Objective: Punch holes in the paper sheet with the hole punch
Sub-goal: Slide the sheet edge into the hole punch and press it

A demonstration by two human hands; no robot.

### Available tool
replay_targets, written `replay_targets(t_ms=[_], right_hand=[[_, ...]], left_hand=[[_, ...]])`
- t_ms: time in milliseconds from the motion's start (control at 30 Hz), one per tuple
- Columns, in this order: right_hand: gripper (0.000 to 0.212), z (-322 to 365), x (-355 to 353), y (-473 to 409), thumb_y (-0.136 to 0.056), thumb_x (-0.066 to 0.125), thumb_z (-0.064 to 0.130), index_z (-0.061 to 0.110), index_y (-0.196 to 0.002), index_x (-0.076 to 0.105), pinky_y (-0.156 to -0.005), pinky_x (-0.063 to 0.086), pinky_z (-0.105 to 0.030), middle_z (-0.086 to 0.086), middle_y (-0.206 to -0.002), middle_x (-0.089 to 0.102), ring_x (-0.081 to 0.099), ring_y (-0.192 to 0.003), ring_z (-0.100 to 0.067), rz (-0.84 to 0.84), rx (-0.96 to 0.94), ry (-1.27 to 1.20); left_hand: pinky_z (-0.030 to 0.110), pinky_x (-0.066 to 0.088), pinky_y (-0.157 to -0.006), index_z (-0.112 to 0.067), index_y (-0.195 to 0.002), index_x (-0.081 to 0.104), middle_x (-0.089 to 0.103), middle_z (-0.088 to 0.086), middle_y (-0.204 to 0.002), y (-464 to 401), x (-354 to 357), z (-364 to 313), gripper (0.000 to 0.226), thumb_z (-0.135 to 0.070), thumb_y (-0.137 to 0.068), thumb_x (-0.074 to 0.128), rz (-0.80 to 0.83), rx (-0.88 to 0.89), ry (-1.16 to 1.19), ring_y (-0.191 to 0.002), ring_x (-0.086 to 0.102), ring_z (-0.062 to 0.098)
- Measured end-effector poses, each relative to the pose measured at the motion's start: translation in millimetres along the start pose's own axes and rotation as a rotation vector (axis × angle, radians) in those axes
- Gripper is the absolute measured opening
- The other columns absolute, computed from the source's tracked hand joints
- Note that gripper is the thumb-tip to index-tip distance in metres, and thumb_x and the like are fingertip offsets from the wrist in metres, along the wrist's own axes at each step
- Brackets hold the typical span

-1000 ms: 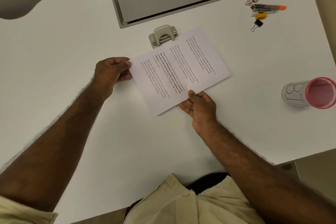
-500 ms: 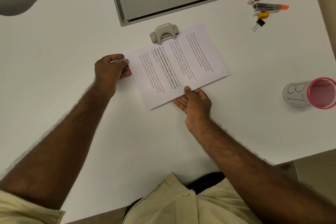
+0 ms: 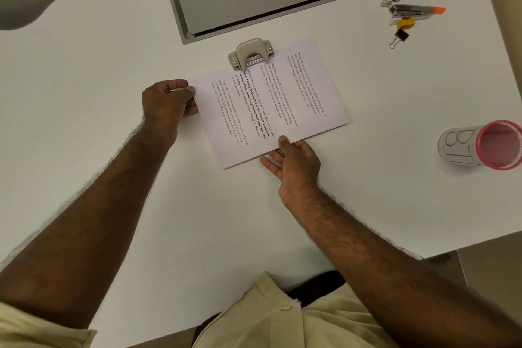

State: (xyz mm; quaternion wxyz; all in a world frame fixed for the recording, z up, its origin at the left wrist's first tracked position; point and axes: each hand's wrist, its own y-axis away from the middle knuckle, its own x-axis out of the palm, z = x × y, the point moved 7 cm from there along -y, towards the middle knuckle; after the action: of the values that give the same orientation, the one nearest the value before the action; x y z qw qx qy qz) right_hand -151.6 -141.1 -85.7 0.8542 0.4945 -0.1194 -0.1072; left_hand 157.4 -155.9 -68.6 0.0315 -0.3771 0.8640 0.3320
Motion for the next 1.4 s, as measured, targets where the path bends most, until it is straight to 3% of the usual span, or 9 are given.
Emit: replay_targets(t_ms=[233, 500, 733, 867, 933, 1033, 1167, 1267, 1400], right_hand=[[0.006, -1, -2, -2, -0.100, 0.072, 0.017, 0.015, -0.106, 0.071, -0.061, 0.066, -0.037, -0.011, -0.106, 0.080, 0.080, -0.091, -0.026, 0.005, 0.008, 0.022], [0.008, 2, -12, -5, -0.100, 0.074, 0.019, 0.015, -0.107, 0.072, -0.064, 0.067, -0.040, -0.011, -0.104, 0.081, 0.082, -0.086, -0.021, 0.025, 0.029, 0.006], [0.010, 1, -11, -6, -0.100, 0.073, 0.016, 0.013, -0.109, 0.071, -0.065, 0.067, -0.040, -0.013, -0.107, 0.079, 0.080, -0.091, -0.023, 0.019, 0.037, 0.010], [0.014, 1, -11, -8, -0.100, 0.073, 0.015, 0.012, -0.113, 0.071, -0.066, 0.067, -0.041, -0.014, -0.109, 0.079, 0.081, -0.089, -0.023, 0.014, 0.039, 0.011], [0.013, 2, -11, -8, -0.100, 0.073, 0.015, 0.012, -0.112, 0.071, -0.067, 0.068, -0.042, -0.014, -0.108, 0.079, 0.081, -0.089, -0.023, 0.012, 0.033, 0.014], [0.016, 2, -12, -9, -0.100, 0.072, 0.016, 0.011, -0.115, 0.070, -0.070, 0.068, -0.045, -0.015, -0.111, 0.079, 0.080, -0.093, -0.026, 0.013, 0.026, 0.017], [0.017, 1, -11, -9, -0.101, 0.072, 0.017, 0.010, -0.116, 0.070, -0.070, 0.068, -0.044, -0.015, -0.113, 0.078, 0.080, -0.096, -0.028, 0.008, 0.022, 0.018], [0.017, 0, -10, -10, -0.101, 0.072, 0.019, 0.011, -0.115, 0.070, -0.069, 0.068, -0.043, -0.015, -0.113, 0.078, 0.080, -0.095, -0.027, 0.002, 0.023, 0.023], [0.021, -1, -11, -11, -0.101, 0.072, 0.020, 0.011, -0.120, 0.069, -0.072, 0.069, -0.046, -0.014, -0.116, 0.078, 0.079, -0.097, -0.027, 0.001, 0.024, 0.027]], left_hand=[[0.024, 0.061, -0.060, -0.005, -0.103, 0.074, 0.075, 0.007, -0.082, 5, 0, 6, 0.010, -0.004, -0.093, 0.076, -0.018, -0.009, -0.019, -0.059, 0.073, 0.010], [0.024, 0.061, -0.061, -0.004, -0.104, 0.074, 0.075, 0.009, -0.085, 8, 0, 3, 0.011, -0.005, -0.093, 0.076, 0.007, -0.012, -0.019, -0.063, 0.074, 0.014], [0.035, 0.063, -0.067, -0.007, -0.092, 0.076, 0.075, 0.012, -0.083, 4, -11, -3, 0.009, -0.012, -0.095, 0.069, -0.029, 0.024, -0.070, -0.067, 0.074, 0.022], [0.046, 0.067, -0.081, -0.012, -0.091, 0.078, 0.078, 0.013, -0.084, 4, -12, -21, 0.014, -0.019, -0.093, 0.067, -0.102, 0.131, -0.215, -0.076, 0.079, 0.034], [0.042, 0.065, -0.091, -0.011, -0.099, 0.081, 0.081, 0.010, -0.092, 6, -5, -38, 0.023, -0.026, -0.093, 0.064, -0.101, 0.232, -0.334, -0.087, 0.080, 0.031], [0.026, 0.056, -0.098, -0.010, -0.119, 0.078, 0.080, 0.009, -0.117, 18, 20, -75, 0.036, -0.032, -0.100, 0.058, -0.085, 0.492, -0.573, -0.107, 0.075, 0.022], [0.042, 0.047, -0.118, -0.007, -0.153, 0.054, 0.060, 0.014, -0.154, 36, 77, -104, 0.051, -0.035, -0.110, 0.052, 0.140, 0.739, -0.790, -0.141, 0.058, 0.029], [0.043, 0.023, -0.133, -0.005, -0.166, 0.028, 0.030, 0.016, -0.173, 47, 117, -101, 0.064, -0.037, -0.113, 0.044, 0.347, 0.819, -1.052, -0.162, 0.027, 0.030], [0.042, 0.012, -0.136, -0.006, -0.169, 0.012, 0.008, 0.015, -0.179, 54, 143, -84, 0.071, -0.035, -0.113, 0.044, 0.441, 0.786, -1.231, -0.166, 0.008, 0.030]])
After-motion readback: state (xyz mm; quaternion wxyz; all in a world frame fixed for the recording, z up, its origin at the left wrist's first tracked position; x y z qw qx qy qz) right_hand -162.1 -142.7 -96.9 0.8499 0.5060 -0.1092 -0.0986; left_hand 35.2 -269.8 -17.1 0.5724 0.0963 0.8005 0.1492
